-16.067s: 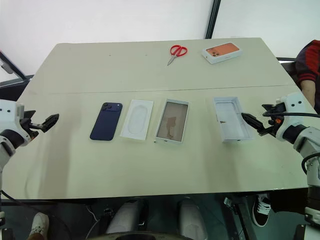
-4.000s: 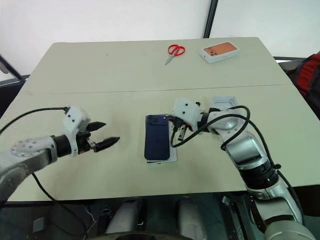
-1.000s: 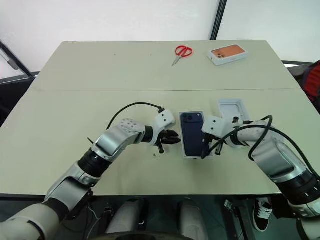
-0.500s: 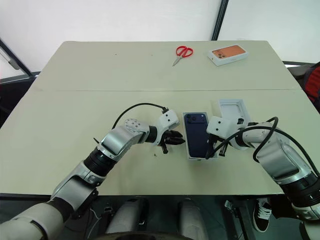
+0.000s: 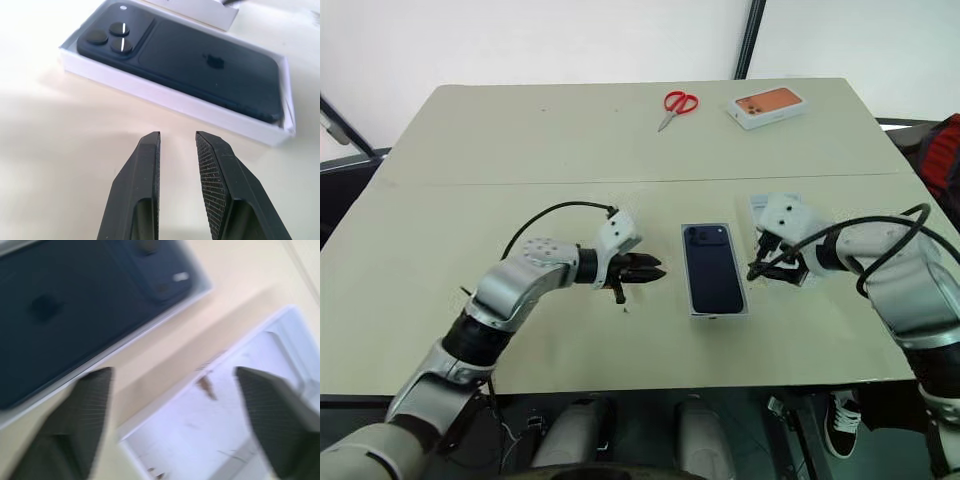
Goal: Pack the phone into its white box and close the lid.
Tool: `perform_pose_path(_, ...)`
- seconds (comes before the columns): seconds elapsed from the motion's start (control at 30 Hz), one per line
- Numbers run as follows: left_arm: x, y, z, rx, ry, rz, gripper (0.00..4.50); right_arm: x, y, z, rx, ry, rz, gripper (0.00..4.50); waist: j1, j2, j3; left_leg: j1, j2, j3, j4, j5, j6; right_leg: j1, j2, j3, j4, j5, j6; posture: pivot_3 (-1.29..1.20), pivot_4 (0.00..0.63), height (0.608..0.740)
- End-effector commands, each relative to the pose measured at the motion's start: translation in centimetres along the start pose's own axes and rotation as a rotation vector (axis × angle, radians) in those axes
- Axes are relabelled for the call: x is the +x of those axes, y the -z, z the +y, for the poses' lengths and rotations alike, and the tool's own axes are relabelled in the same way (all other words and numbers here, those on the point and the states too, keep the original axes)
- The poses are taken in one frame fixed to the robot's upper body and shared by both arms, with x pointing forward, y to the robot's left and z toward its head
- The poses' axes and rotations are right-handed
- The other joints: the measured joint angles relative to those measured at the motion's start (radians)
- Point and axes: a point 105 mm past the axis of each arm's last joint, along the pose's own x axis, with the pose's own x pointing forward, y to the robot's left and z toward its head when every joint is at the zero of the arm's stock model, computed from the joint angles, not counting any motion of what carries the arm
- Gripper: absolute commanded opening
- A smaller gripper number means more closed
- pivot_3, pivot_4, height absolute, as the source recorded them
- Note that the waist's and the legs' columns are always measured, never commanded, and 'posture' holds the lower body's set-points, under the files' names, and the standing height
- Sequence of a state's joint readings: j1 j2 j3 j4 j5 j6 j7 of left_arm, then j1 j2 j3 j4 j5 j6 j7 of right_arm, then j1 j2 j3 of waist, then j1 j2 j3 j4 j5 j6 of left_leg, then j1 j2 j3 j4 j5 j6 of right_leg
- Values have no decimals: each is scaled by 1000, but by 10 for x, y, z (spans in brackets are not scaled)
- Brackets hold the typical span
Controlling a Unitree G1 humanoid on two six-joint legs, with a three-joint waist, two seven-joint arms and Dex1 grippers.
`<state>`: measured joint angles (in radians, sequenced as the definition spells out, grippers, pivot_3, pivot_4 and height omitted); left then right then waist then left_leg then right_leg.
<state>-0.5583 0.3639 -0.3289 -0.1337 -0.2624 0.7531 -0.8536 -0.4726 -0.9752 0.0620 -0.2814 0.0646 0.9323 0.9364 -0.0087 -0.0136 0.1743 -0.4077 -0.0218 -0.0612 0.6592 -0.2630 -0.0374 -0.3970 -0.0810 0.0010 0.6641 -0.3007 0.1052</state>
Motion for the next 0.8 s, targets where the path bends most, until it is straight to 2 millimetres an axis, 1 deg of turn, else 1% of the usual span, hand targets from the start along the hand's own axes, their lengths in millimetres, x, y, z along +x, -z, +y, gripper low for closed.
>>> perform_pose_path(0.03, -27, -18, -4, 161, 12, -132, 1167, 7, 7, -20, 294, 109, 69, 4433, -6, 0, 0, 0, 0, 0, 0, 0, 0, 0, 0, 0, 0, 0, 0, 0, 150, 740)
perform_pose_path(0.1, -39, -19, -10, 239, 33, -166, 1167, 12, 13, -22, 450, 121, 131, 4433, -4, 1, 0, 0, 1, 1, -2, 1, -2, -1, 0, 1, 0, 0, 0, 0, 150, 740)
perform_pose_path(0.17, -46, -19, -13, 249, 48, -180, 1167, 14, 18, -22, 548, 118, 178, 4433, 2, 2, 0, 0, 1, 1, -4, 1, -3, -3, -1, 1, 0, 0, -1, 0, 150, 740)
perform_pose_path(0.27, -52, -18, -13, 238, 50, -197, 1167, 16, 20, -20, 622, 100, 228, 4433, 17, 2, 1, -1, -1, 1, -4, 1, -2, -3, -2, 1, -1, 0, -1, 0, 150, 740)
perform_pose_path(0.37, -53, -17, -12, 236, 45, -202, 1167, 20, 21, -17, 671, 77, 264, 4433, 18, 2, 1, -1, -2, 1, -3, 1, -1, -3, -3, 1, -1, 0, 0, 0, 150, 740)
perform_pose_path(0.47, -50, -15, -12, 236, 39, -206, 1167, 24, 22, -16, 665, 71, 286, 3648, 16, 2, 1, -1, -1, 1, -4, 1, -1, -3, -2, 1, -1, 0, 0, 0, 150, 740)
perform_pose_path(0.53, -49, -15, -12, 236, 36, -210, 1167, 24, 20, -14, 664, 61, 287, 2760, 13, 2, 1, -1, -1, 2, -4, 0, -1, -3, -2, 1, 0, 0, 0, 0, 150, 740)
perform_pose_path(0.57, -49, -16, -13, 235, 34, -213, 1167, 24, 18, -14, 665, 57, 284, 2171, 12, 2, 1, -1, -1, 2, -4, 0, -1, -3, -1, 1, 0, 0, 0, 0, 150, 740)
perform_pose_path(0.63, -48, -16, -13, 233, 31, -216, 1167, 24, 17, -13, 667, 54, 281, 1162, 10, 2, 1, -1, -1, 2, -4, 0, -1, -3, -1, 1, 0, 0, 0, 0, 150, 740)
perform_pose_path(0.67, -47, -16, -12, 232, 29, -218, 1167, 24, 15, -13, 670, 51, 279, 733, 9, 2, 1, -1, -1, 2, -4, 0, -1, -3, -1, 1, 0, 0, 0, 0, 150, 740)
perform_pose_path(0.7, -47, -16, -12, 232, 28, -219, 1167, 24, 15, -13, 673, 49, 278, 173, 8, 2, 1, -1, -1, 1, -4, 0, -1, -3, -1, 1, 0, 0, 0, 0, 150, 740)
perform_pose_path(0.73, -47, -15, -12, 229, 26, -221, 1167, 24, 13, -14, 695, 46, 267, 73, 3, 2, 1, -1, -1, 1, -4, 0, -1, -3, -1, 1, 0, 0, 0, 0, 150, 740)
perform_pose_path(0.8, -46, -14, -11, 226, 23, -221, 1167, 24, 12, -15, 729, 40, 248, 73, -2, 2, 1, -1, -1, 1, -4, 0, -1, -3, -1, 1, 0, 0, 0, 0, 150, 740)
